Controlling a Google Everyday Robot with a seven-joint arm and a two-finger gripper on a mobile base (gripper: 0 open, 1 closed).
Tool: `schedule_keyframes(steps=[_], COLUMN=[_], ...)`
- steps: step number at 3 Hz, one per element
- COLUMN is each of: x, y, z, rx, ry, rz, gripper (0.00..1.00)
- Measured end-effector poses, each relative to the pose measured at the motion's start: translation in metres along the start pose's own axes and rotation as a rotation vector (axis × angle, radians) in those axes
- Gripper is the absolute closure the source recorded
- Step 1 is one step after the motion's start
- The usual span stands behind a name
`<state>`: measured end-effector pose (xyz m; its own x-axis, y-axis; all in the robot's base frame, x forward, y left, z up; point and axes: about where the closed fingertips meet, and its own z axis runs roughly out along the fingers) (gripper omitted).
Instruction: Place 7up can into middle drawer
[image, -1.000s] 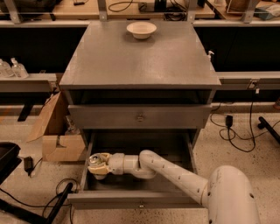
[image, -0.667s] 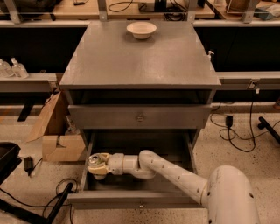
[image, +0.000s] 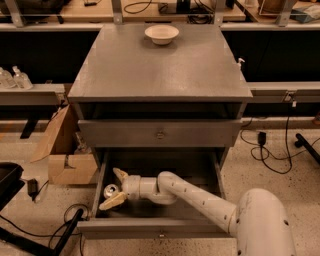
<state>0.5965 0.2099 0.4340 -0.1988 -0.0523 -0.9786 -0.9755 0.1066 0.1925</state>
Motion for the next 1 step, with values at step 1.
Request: schedule_keyframes(steps=[1], x=[0.0], y=[0.0], z=[0.0], rx=[0.0], ry=[0.0], rz=[0.0], gripper=[0.0])
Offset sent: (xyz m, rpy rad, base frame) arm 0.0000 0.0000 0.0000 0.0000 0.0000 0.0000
